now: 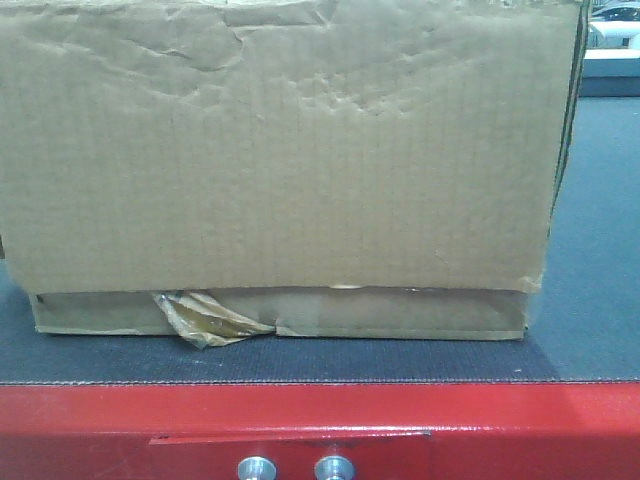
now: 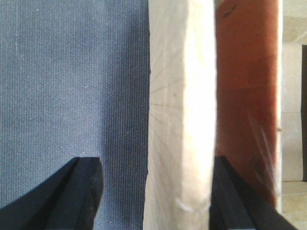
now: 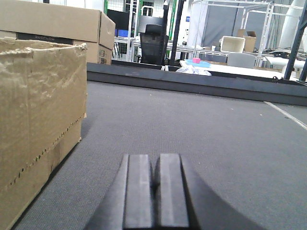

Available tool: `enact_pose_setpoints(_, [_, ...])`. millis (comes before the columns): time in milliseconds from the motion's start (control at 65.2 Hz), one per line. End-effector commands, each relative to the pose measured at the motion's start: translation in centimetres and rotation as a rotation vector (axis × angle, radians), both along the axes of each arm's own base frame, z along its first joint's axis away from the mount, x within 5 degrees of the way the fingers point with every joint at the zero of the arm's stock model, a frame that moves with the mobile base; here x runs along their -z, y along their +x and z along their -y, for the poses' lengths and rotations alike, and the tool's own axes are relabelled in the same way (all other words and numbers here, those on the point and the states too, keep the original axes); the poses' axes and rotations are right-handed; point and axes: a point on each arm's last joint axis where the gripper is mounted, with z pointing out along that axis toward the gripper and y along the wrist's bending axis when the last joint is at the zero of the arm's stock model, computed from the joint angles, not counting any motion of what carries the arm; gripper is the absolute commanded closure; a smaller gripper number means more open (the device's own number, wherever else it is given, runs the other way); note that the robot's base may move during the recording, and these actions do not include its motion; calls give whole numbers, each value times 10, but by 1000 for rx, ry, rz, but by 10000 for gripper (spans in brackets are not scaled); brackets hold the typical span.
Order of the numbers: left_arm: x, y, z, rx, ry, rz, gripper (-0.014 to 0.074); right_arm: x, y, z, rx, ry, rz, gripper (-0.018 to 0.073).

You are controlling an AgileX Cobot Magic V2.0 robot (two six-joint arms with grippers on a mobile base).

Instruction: Stack two boxes on right shelf middle

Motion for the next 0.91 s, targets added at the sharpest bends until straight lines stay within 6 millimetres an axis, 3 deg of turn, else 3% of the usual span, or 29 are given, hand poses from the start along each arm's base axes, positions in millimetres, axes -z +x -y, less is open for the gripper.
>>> enact_pose_setpoints(0, [-4, 1, -2, -1, 7, 16, 258, -4, -1, 0, -1, -2, 48, 722])
enact_pose_setpoints(153, [-4, 1, -4, 16, 32, 20, 258, -14, -2, -1, -12, 24, 146, 722])
enact_pose_setpoints(276, [-4, 1, -4, 22, 37, 21, 258, -47, -11, -1, -14, 65, 88, 722])
enact_pose_setpoints(460, [-4, 1, -3, 24, 37, 21, 258, -84, -9, -1, 1, 93, -249, 722])
enact_pose_setpoints(675, [-4, 1, -3, 24, 37, 21, 258, -98, 33, 2, 20, 125, -713, 722])
enact_pose_setpoints(890, [-4, 1, -3, 24, 37, 21, 258, -78, 74, 5, 28, 149, -967, 722])
